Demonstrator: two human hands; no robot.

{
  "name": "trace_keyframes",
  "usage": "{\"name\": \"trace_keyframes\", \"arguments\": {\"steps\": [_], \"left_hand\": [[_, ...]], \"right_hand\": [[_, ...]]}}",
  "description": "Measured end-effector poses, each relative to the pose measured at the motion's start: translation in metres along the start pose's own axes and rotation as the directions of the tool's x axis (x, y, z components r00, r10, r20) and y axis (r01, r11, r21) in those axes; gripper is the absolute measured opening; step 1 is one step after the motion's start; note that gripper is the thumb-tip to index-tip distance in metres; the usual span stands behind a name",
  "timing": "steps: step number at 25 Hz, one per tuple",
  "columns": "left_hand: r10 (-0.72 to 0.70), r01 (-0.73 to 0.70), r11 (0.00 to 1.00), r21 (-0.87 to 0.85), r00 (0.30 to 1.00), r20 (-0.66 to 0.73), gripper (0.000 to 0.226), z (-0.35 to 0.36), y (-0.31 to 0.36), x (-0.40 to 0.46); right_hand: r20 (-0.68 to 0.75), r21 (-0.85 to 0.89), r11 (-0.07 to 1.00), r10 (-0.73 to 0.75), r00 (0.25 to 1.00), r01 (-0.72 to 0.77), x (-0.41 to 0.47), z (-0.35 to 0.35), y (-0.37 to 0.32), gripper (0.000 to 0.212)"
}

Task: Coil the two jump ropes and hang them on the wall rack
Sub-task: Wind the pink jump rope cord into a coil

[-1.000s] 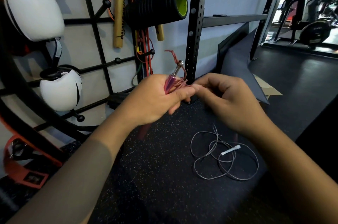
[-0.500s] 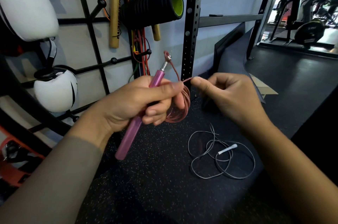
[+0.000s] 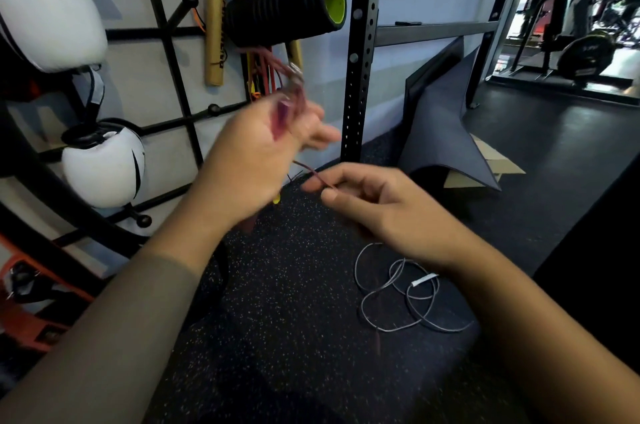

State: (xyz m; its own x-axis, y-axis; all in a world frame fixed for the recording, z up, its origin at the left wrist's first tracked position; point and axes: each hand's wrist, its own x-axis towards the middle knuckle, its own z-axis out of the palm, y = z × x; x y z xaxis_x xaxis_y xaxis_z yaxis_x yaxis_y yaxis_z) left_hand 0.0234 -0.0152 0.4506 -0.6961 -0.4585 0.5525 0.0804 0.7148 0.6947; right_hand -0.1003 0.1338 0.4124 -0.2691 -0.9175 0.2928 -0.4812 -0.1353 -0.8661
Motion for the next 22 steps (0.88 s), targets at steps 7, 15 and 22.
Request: {"name": "trace_keyframes", "arguments": {"steps": [7,15,22], "left_hand": [[-0.030,0.045,0.998,-0.033,0.931,0.364,0.054,0.008,0.002,-0.005],[-0.040,0.117,0.976,-0.186,0.927,0.372,0.033,0.002,0.000,-0.001],[-0.037,0.204,0.930,-0.306,0.880,0.473,0.032,-0.004,0.000,-0.003]], "right_hand": [[-0.394,-0.253,0.966,-0.149,0.907,0.049,-0.004,-0.026,-0.015,0.033],[-0.292,-0.301,0.948,-0.200,0.935,0.109,0.000,-0.031,-0.018,0.014],[-0.523,-0.310,0.950,-0.212,0.826,0.047,0.001,-0.028,-0.014,0.037]]}}
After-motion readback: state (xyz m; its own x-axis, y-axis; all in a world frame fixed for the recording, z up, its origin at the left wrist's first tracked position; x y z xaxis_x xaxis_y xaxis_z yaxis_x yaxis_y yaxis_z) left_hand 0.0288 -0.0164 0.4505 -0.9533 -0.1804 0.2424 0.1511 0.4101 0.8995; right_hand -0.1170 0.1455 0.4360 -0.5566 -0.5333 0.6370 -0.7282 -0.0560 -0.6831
